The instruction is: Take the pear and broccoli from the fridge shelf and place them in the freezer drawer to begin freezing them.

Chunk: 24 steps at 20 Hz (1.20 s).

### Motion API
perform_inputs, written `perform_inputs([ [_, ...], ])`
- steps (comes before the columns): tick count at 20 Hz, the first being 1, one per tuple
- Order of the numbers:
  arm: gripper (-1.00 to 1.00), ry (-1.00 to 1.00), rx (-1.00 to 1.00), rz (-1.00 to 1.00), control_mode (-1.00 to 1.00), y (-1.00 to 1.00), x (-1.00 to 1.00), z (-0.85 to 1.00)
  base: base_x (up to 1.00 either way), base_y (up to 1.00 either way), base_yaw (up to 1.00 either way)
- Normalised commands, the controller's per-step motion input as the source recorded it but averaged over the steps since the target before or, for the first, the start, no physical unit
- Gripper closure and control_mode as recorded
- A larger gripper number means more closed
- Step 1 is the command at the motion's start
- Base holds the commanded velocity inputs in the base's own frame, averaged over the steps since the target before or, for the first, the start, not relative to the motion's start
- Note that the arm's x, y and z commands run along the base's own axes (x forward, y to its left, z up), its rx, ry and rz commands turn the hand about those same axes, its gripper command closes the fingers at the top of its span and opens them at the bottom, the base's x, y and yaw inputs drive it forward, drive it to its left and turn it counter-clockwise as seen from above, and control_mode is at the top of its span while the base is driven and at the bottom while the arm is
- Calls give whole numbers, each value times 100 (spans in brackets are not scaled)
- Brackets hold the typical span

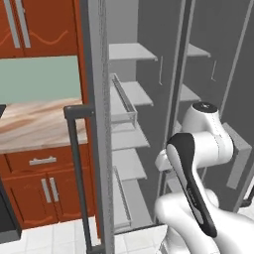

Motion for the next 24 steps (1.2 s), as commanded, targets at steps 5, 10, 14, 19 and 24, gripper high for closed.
perform_inputs([
  [5, -100, 0, 0, 0, 100, 0, 0, 0, 61, -12, 17],
  [10, -100, 0, 0, 0, 100, 0, 0, 0, 41, -18, 7],
  [14, -100, 0, 0, 0, 100, 0, 0, 0, 34, 0, 2],
  [19, -100, 0, 0, 0, 100, 0, 0, 0, 27, -7, 5],
  [24, -100, 0, 0, 0, 100, 0, 0, 0, 18, -26, 12],
])
